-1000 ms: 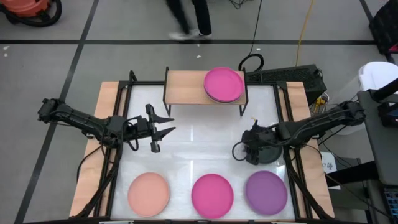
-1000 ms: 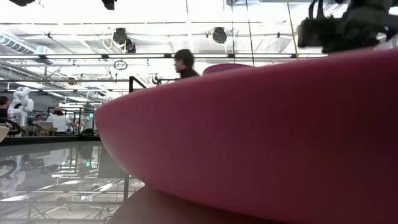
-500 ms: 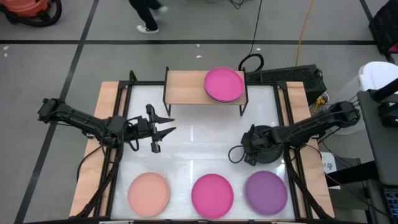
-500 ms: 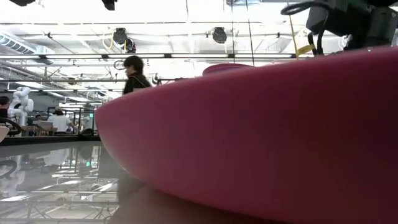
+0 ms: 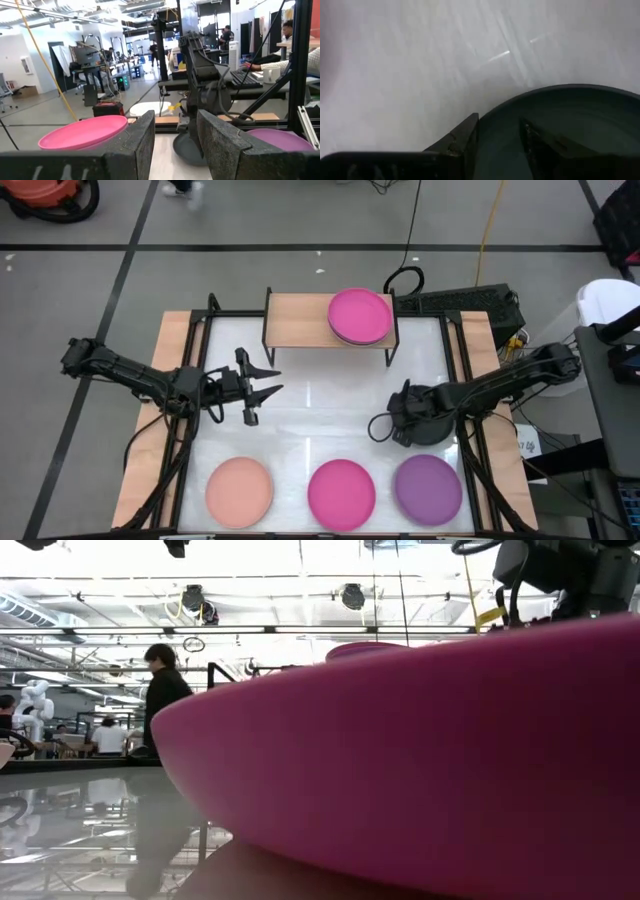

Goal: Place and stack plates onto a shelf
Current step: Put the black plate to the left on the shelf

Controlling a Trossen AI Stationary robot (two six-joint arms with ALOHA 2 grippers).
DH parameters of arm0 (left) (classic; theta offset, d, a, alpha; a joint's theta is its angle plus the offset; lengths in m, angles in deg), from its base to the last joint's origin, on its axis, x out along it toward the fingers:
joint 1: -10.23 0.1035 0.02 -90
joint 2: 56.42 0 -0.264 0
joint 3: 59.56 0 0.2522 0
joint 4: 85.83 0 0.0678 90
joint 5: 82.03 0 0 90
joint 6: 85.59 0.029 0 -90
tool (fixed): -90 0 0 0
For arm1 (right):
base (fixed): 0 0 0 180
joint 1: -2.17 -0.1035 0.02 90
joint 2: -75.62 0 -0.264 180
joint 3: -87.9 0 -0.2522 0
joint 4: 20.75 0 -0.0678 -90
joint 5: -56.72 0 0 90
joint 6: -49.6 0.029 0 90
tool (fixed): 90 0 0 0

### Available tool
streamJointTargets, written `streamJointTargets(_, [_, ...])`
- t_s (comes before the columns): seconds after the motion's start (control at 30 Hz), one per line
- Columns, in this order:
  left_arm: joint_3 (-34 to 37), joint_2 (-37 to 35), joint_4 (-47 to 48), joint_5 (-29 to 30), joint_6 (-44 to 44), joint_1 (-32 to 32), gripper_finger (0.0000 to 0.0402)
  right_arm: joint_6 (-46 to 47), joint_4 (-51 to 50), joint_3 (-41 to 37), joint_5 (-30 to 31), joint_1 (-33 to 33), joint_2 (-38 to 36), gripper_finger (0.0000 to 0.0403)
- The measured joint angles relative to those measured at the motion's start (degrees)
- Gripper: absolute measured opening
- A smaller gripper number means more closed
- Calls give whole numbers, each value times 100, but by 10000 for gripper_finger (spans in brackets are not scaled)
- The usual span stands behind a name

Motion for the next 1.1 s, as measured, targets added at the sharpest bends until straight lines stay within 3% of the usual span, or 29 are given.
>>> streamJointTargets(0.3, [0,0,13,0,-70,0,154,75,202,-2,-312,-2,-141,121])
streamJointTargets(1.1, [0,0,94,0,-120,0,154,403,198,-136,-292,-4,226,121])
